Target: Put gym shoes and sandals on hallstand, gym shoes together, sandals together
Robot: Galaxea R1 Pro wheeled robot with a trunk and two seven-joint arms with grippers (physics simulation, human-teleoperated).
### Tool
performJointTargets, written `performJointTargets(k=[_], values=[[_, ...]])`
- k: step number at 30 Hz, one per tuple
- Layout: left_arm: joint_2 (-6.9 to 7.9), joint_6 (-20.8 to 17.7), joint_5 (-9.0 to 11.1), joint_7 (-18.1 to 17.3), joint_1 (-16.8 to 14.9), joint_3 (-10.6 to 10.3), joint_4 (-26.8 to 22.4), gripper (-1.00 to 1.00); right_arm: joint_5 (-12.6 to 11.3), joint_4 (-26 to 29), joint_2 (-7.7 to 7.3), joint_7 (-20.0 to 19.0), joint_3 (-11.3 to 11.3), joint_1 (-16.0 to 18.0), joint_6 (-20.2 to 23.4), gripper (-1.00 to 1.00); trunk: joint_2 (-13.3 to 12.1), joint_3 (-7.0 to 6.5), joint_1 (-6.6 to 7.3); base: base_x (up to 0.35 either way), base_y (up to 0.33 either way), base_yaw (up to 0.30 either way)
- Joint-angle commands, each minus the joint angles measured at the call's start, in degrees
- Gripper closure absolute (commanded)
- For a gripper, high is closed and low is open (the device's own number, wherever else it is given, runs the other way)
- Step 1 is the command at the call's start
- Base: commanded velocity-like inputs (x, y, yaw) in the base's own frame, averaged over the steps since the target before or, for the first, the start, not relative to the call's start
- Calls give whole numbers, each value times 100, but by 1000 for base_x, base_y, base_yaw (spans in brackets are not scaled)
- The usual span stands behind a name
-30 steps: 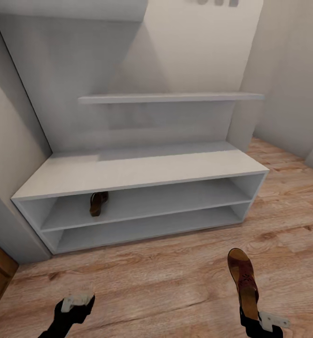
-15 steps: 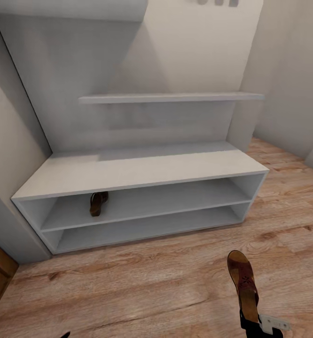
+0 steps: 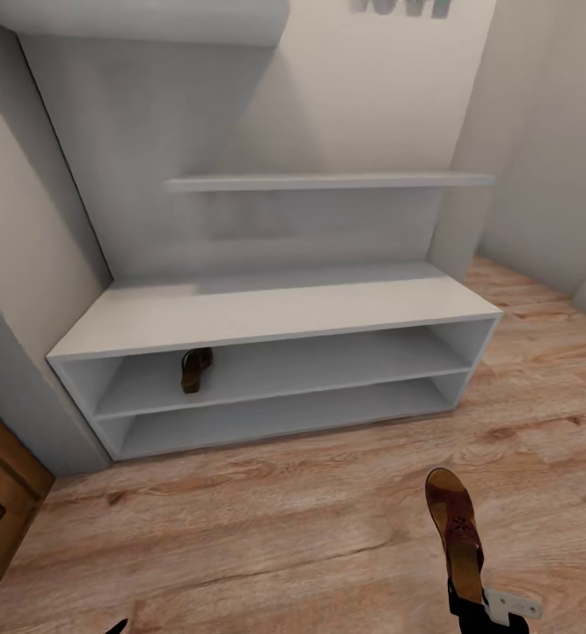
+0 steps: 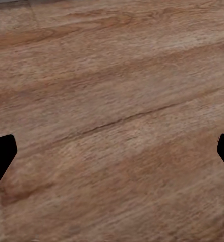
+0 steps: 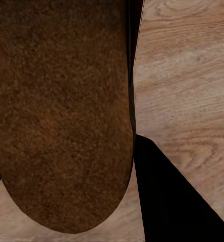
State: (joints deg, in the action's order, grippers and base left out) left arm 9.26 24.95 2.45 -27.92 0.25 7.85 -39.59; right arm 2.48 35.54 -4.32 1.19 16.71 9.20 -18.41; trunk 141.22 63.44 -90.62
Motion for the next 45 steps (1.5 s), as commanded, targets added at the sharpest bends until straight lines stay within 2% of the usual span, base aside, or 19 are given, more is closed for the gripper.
performJointTargets(k=[1,10,18,27,28,29,32,36,37,38,39,41,42,44,45], values=[[-3,-8,26,-47,1,16,-4,-100,7,-4,1,13,6,3,-14,100,2,3,4,-328,32,210],[-6,-15,27,-39,1,15,-23,-100,7,-4,-2,13,10,3,-14,100,2,3,4,-298,9,258],[-12,-21,27,-4,1,15,-31,-100,7,1,-1,13,16,3,-14,100,2,3,4,-32,0,247],[11,-10,35,-103,4,22,-43,-100,-2,22,20,22,1,3,-5,100,2,3,4,-1,0,24],[17,3,19,-851,9,35,-57,-100,3,18,149,30,-38,3,37,100,2,3,4,0,0,0],[19,5,19,-964,9,71,-57,-100,13,40,236,33,-81,8,83,100,2,3,4,0,0,0],[21,8,17,-1091,10,228,-57,-100,40,111,408,69,-222,94,430,100,2,3,4,0,0,0],[23,9,11,-1157,10,435,-57,-100,91,368,630,438,-551,530,1709,100,2,3,4,0,0,0],[23,9,11,-1166,10,467,-57,-100,99,446,724,632,-677,730,2194,100,2,3,4,0,0,0],[23,9,10,-1169,10,479,-57,-100,100,476,780,731,-742,832,2423,100,2,3,4,0,0,0],[23,9,10,-1173,10,495,-57,-100,104,518,907,932,-867,1034,2842,100,2,3,4,0,0,0],[23,9,10,-1179,10,506,-57,-100,107,539,1056,1126,-977,1235,3195,100,2,3,4,0,0,0],[23,10,10,-1183,10,513,-57,-100,109,546,1210,1327,-1071,1441,3471,100,2,3,4,0,0,0],[23,10,10,-1185,10,519,-57,-100,109,540,1415,1610,-1185,1765,3747,100,2,3,4,0,0,0],[23,10,10,-1186,10,520,-57,-100,108,535,1431,1690,-1219,1878,3807,100,2,3,4,0,0,0]])
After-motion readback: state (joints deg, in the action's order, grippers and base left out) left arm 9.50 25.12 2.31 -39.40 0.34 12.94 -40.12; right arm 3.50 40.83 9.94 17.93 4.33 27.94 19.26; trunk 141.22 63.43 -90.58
